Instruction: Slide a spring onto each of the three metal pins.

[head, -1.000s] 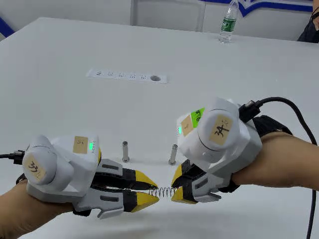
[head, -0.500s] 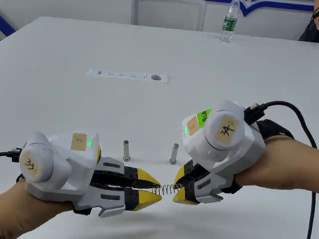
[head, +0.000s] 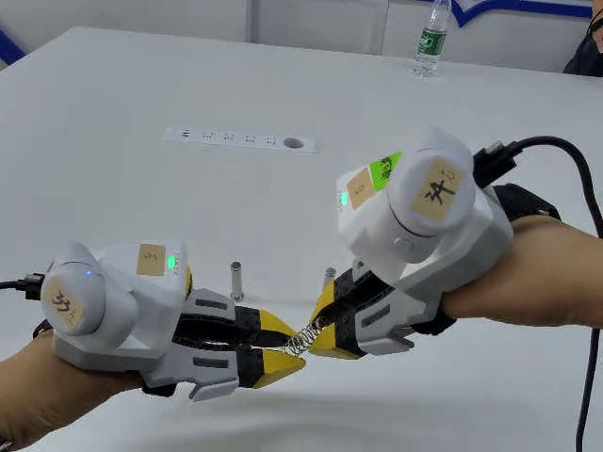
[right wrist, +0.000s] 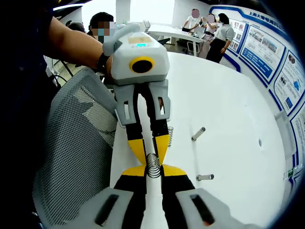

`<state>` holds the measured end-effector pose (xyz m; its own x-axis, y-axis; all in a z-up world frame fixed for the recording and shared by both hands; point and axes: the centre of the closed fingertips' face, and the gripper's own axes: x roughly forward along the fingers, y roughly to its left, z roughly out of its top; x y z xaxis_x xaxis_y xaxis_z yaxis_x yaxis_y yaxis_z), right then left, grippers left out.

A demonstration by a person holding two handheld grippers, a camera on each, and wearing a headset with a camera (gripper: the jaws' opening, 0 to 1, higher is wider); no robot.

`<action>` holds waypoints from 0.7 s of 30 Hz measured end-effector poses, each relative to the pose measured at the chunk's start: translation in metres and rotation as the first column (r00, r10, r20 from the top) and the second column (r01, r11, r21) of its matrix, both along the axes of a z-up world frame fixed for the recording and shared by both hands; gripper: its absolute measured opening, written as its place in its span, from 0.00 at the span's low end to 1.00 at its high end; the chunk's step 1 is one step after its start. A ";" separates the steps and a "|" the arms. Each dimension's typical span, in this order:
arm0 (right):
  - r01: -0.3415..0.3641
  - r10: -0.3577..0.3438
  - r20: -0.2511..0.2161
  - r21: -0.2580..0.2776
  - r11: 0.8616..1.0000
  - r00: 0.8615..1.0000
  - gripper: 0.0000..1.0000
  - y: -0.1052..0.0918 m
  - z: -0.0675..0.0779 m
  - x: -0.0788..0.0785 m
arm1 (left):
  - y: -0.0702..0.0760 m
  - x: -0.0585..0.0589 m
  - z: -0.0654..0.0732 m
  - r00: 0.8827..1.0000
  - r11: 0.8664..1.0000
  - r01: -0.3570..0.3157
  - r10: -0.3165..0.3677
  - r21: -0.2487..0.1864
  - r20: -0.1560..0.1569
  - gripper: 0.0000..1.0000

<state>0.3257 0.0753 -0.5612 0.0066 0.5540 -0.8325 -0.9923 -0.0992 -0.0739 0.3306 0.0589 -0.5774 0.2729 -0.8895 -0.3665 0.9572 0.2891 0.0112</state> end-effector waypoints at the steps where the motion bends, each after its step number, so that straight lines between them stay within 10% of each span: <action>1: -0.004 0.004 0.003 -0.001 1.000 1.000 0.12 0.001 0.000 0.000 | 0.000 0.000 0.000 1.000 1.000 0.000 0.000 0.001 0.000 0.10; 21: 0.009 -0.008 0.034 -0.037 0.999 0.999 0.12 -0.006 0.012 0.023 | 0.016 0.001 -0.002 0.999 0.999 -0.040 0.040 0.008 -0.008 0.23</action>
